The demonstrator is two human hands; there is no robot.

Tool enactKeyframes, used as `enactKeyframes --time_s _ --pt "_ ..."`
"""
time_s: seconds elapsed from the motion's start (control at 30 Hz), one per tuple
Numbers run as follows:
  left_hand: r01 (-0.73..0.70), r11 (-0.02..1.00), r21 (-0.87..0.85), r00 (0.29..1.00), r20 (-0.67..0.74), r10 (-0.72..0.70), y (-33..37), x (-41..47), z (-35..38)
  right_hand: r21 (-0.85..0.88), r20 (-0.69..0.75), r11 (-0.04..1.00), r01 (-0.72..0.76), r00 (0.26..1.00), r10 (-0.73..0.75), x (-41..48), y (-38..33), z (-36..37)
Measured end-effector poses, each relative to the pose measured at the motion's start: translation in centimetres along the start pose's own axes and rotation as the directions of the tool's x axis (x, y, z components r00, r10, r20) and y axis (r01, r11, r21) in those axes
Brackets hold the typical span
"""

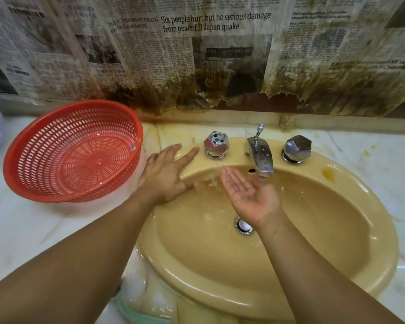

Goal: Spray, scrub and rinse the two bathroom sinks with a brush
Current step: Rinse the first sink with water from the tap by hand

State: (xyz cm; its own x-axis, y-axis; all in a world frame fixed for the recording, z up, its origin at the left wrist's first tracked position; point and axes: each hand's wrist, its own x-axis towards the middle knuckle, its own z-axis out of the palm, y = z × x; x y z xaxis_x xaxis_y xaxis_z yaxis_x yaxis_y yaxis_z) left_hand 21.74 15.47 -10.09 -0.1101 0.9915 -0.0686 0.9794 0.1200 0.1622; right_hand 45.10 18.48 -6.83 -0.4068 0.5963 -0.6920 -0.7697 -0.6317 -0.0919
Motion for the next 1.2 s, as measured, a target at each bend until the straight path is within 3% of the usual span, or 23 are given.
enactKeyframes --time_s 0.13,0.3,0.37,0.57,0.63,0.8,0.93,1.03,1.13,1.2 --pt "0.015 1.0 -0.01 1.0 -0.014 -0.016 0.1 -0.2 0.0 0.038 -0.182 0.997 0.074 0.981 -0.066 0.0 -1.6 -2.3" --pt "0.039 0.999 -0.031 0.998 -0.043 -0.04 0.2 -0.5 0.2 -0.02 0.014 1.0 -0.008 1.0 0.008 -0.8 -1.0 1.2" --pt "0.049 0.998 -0.035 0.998 -0.047 -0.051 0.3 -0.7 0.2 -0.001 0.009 1.0 -0.025 1.0 0.025 -1.0 -0.7 1.5" --pt "0.109 0.994 0.031 0.993 -0.055 -0.107 0.7 -2.4 0.7 -0.12 -0.272 0.991 0.051 0.959 -0.083 -0.6 -0.6 -1.7" --pt "0.141 0.988 0.056 0.988 -0.066 -0.138 1.0 -3.3 0.7 -0.237 -0.213 0.97 0.046 0.972 -0.098 -0.3 0.7 -1.2" --pt "0.182 0.977 0.112 0.983 -0.057 -0.177 1.7 -4.6 1.1 -0.554 0.103 0.83 0.069 0.995 -0.013 -0.5 5.5 4.4" --pt "0.279 0.958 0.059 0.959 -0.055 -0.276 2.0 -6.9 1.4 -0.686 0.089 0.715 0.133 0.991 -0.1 -1.0 5.0 4.3" --pt "0.417 0.906 -0.075 0.902 -0.091 -0.422 2.7 -9.8 2.1 -0.609 -0.061 0.788 0.09 0.985 -0.16 -1.4 2.0 0.1" --pt "0.487 0.846 -0.217 0.847 -0.12 -0.518 3.6 -11.8 2.8 -0.318 -0.197 0.944 0.082 0.969 -0.151 -1.9 -1.6 -3.4" --pt "0.494 0.84 -0.225 0.841 -0.123 -0.527 3.7 -11.9 3.0 -0.218 -0.201 0.97 0.109 0.967 -0.154 -1.9 -3.0 -3.9"
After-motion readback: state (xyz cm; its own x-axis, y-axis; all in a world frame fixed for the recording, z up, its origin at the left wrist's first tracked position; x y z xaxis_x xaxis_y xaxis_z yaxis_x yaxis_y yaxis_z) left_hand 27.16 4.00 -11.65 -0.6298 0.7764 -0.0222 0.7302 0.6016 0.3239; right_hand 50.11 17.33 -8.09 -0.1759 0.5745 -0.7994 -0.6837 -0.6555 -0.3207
